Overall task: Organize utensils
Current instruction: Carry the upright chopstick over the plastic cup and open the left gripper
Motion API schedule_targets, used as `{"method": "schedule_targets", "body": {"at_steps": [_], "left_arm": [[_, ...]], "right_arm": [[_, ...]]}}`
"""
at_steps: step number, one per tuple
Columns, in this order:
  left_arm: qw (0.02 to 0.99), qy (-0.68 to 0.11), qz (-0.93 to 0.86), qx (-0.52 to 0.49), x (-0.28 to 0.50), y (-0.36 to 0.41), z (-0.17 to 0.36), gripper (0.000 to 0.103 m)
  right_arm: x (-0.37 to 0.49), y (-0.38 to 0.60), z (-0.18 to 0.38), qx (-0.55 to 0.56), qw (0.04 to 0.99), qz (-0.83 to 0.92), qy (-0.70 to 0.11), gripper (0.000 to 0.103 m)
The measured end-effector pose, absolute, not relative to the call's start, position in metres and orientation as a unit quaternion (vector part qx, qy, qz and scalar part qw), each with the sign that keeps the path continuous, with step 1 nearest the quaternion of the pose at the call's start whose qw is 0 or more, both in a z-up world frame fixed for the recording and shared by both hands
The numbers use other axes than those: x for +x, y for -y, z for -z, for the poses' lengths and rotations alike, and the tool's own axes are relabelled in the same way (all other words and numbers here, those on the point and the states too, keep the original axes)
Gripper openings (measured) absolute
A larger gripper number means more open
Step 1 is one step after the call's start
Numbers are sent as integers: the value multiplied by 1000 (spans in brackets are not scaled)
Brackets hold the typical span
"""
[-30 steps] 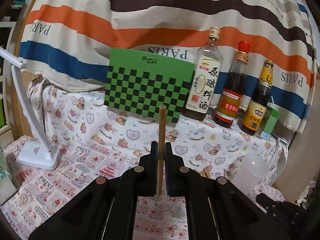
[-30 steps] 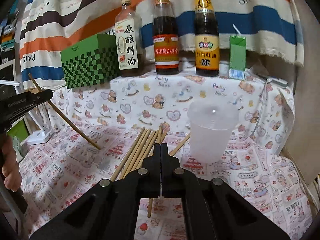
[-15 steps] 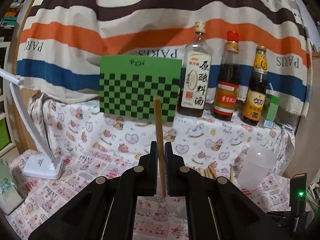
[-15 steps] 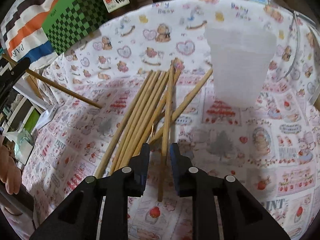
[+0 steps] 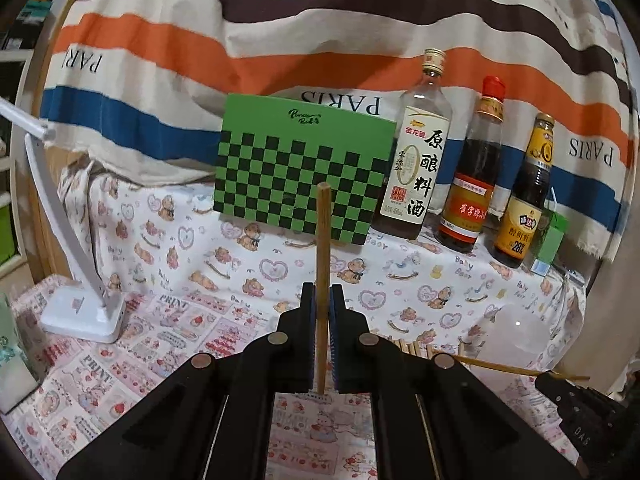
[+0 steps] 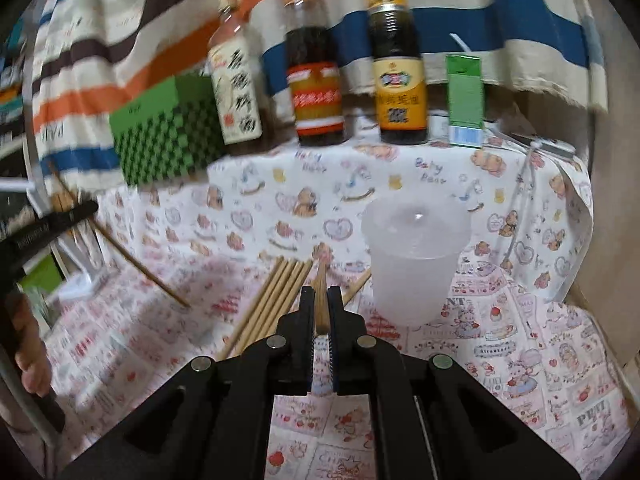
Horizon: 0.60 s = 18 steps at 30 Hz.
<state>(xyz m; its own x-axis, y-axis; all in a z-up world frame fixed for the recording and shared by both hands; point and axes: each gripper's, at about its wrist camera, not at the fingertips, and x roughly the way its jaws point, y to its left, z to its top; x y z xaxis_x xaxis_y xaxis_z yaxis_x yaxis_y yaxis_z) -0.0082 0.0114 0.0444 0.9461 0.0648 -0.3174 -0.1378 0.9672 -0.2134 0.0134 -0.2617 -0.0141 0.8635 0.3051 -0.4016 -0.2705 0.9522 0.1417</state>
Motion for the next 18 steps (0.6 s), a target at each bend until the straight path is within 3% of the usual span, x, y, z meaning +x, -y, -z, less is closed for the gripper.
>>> {"method": "schedule_targets", "body": {"at_steps": [11, 18], "left_arm": [[984, -138, -44, -106, -13, -8, -49, 5], [979, -146, -1, -145, -11, -14, -47, 5]], "right_arm": [[-7, 279, -7, 58, 978, -148, -137, 7], [1, 281, -3, 71, 972, -151, -166, 7]]}}
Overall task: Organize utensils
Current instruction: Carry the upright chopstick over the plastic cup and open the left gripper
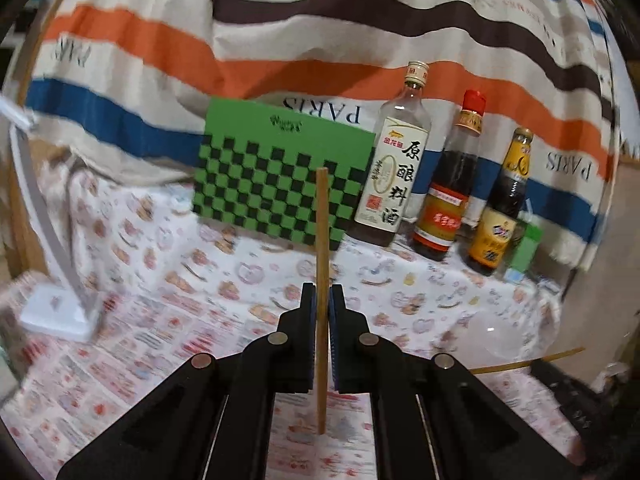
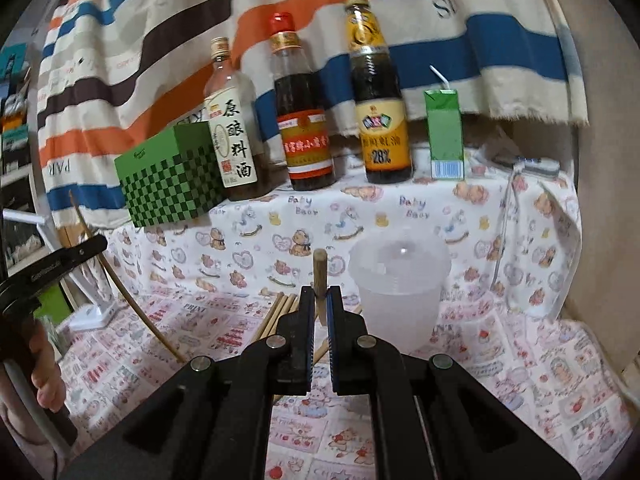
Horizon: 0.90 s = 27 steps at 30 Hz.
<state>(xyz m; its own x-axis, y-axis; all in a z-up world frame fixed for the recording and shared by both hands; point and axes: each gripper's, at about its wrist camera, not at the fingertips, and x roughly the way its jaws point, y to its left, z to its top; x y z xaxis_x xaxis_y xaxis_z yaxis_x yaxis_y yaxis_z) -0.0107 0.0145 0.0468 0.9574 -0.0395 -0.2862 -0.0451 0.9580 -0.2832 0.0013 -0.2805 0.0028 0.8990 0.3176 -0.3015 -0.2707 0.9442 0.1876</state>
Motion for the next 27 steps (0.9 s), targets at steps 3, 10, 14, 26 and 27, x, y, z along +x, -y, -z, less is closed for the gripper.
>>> {"method": "schedule_targets", "body": {"at_steps": [3, 10, 14, 26, 27], "left_arm": [[978, -149, -16, -147, -9, -17, -46, 5], [977, -142, -22, -156, -11, -22, -47, 5], [981, -119, -12, -152, -19, -21, -52, 5], [984, -54, 90, -144, -26, 40, -104, 5], [984, -57, 97, -141, -23, 50, -109, 5]], "right_arm": [[1, 279, -3, 62, 975, -143, -161, 7], [-2, 288, -4, 81, 976, -141, -144, 6], [-12, 295, -13, 94, 979, -145, -113, 6], [-32, 325, -37, 134, 979, -148, -45, 6], [-31, 331, -39, 147, 977, -148, -46, 6]]}}
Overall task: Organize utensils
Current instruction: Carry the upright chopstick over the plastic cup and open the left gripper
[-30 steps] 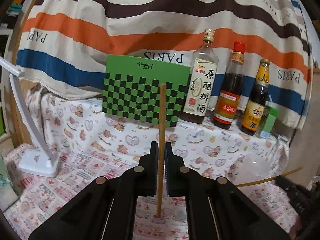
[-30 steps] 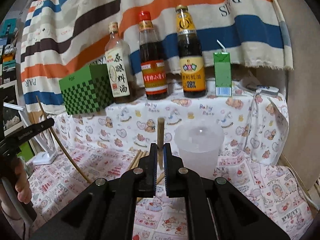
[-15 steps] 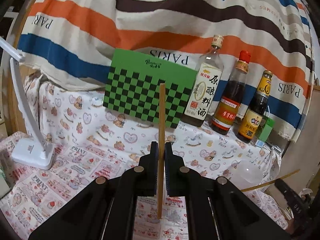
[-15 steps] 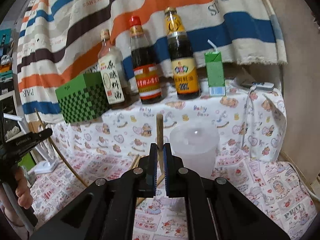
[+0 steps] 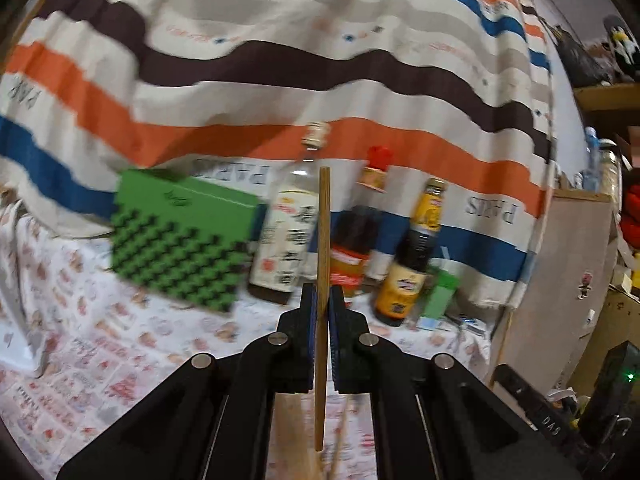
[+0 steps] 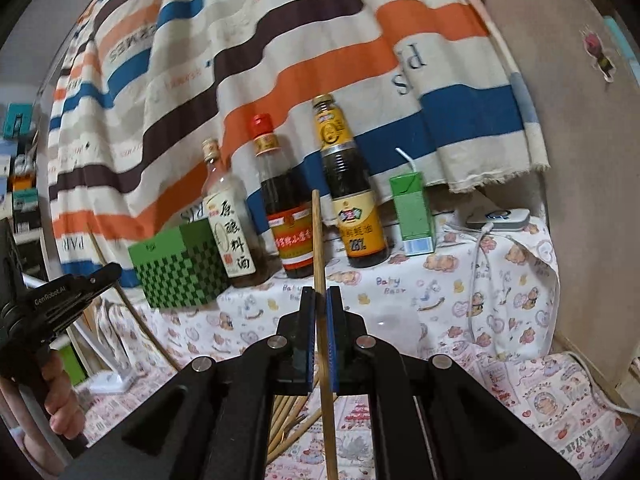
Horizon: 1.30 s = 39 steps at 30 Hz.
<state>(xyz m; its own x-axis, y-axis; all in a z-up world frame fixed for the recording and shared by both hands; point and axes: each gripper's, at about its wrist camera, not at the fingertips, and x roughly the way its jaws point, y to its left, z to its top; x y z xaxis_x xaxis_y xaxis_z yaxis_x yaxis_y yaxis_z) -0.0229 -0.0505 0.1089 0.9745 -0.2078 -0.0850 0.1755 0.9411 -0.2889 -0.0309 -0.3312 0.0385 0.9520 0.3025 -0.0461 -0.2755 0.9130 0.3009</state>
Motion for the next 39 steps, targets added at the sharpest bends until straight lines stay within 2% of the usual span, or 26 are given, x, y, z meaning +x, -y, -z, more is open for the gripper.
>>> {"method": "schedule_targets", "body": {"at_steps": [5, 10, 16, 30, 39], "left_arm": [[978, -65, 134, -146, -6, 87, -131, 5], [967, -63, 176, -171, 19, 111, -155, 5], [970, -75, 170, -158, 56, 139, -148, 5], [968, -129, 174, -123, 100, 165, -92, 5], [966, -169, 180, -79, 102, 165, -75, 5]], "right_arm": [[-35, 345, -56, 154, 980, -121, -25, 6], [-31, 346, -100, 139, 983, -120, 10, 3], [9, 348, -127, 147, 981, -124, 15, 3], [83, 367, -45, 197, 947, -201, -156, 4], [82, 355, -46, 167, 958, -154, -172, 4]]}}
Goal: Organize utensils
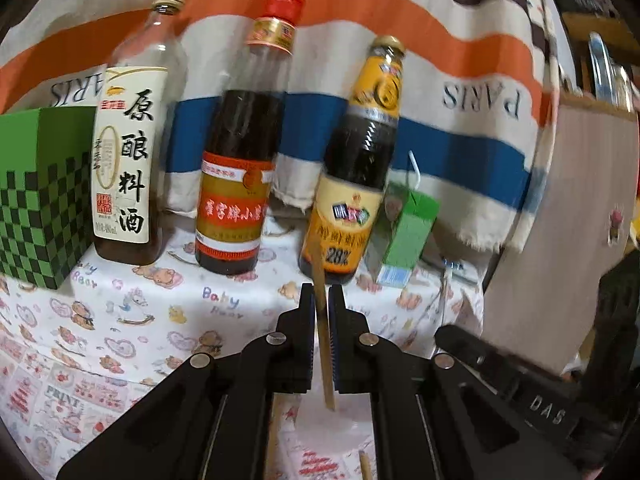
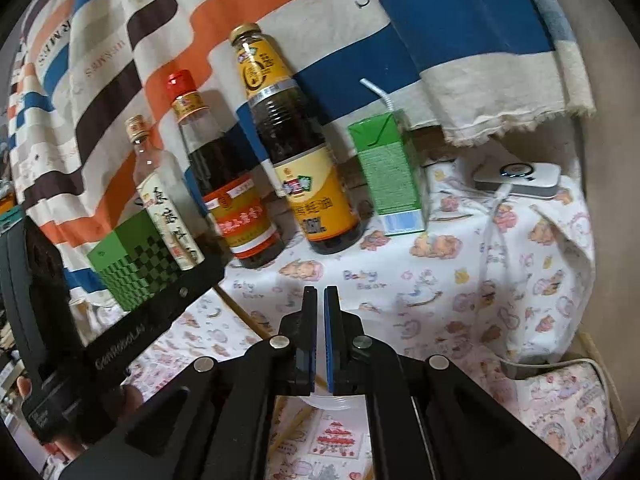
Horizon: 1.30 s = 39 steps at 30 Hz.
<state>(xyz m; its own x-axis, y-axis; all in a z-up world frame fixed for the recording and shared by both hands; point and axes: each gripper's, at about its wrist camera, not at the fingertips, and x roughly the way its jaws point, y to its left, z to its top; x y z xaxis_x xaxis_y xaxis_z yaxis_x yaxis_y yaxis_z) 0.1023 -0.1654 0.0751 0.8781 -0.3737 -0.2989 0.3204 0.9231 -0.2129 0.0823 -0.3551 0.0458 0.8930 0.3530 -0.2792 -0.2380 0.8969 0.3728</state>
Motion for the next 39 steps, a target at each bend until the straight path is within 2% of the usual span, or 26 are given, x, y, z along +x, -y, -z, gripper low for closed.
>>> {"method": "schedule_targets", "body": {"at_steps": [4, 5, 6, 8, 11, 15, 17, 25, 29, 32, 39], "left_arm": [[970, -171, 167, -50, 95, 169, -76, 9], [970, -173, 164, -54, 93, 167, -77, 19], [968, -175, 166, -63, 90, 163, -79, 38], [969, -165, 165, -75, 80, 152, -83, 56], [977, -147, 147, -42, 60, 140, -91, 58], [986, -130, 97, -25, 33, 111, -91, 78], [989, -128, 77, -22, 21, 96, -87, 84], [989, -140, 15, -53, 3, 33, -53, 91], [988, -154, -10, -23, 9, 26, -38, 93], [987, -155, -31, 1, 15, 25, -33, 96], [983, -175, -44, -16, 20, 17, -27, 97]], "right_arm": [[79, 356, -46, 167, 958, -119, -202, 4], [78, 357, -45, 177, 954, -124, -210, 4], [76, 357, -43, 182, 950, -124, -220, 4], [71, 356, -40, 189, 947, -115, -234, 4], [63, 356, -33, 208, 938, -122, -249, 11], [56, 343, -23, 199, 938, -130, -254, 29], [55, 337, -17, 186, 939, -129, -258, 34], [79, 322, 27, 154, 911, -79, -375, 34], [90, 312, 47, 126, 901, -65, -411, 34], [94, 304, 56, 106, 902, -56, -415, 34], [101, 295, 73, 87, 888, -78, -445, 34]]}}
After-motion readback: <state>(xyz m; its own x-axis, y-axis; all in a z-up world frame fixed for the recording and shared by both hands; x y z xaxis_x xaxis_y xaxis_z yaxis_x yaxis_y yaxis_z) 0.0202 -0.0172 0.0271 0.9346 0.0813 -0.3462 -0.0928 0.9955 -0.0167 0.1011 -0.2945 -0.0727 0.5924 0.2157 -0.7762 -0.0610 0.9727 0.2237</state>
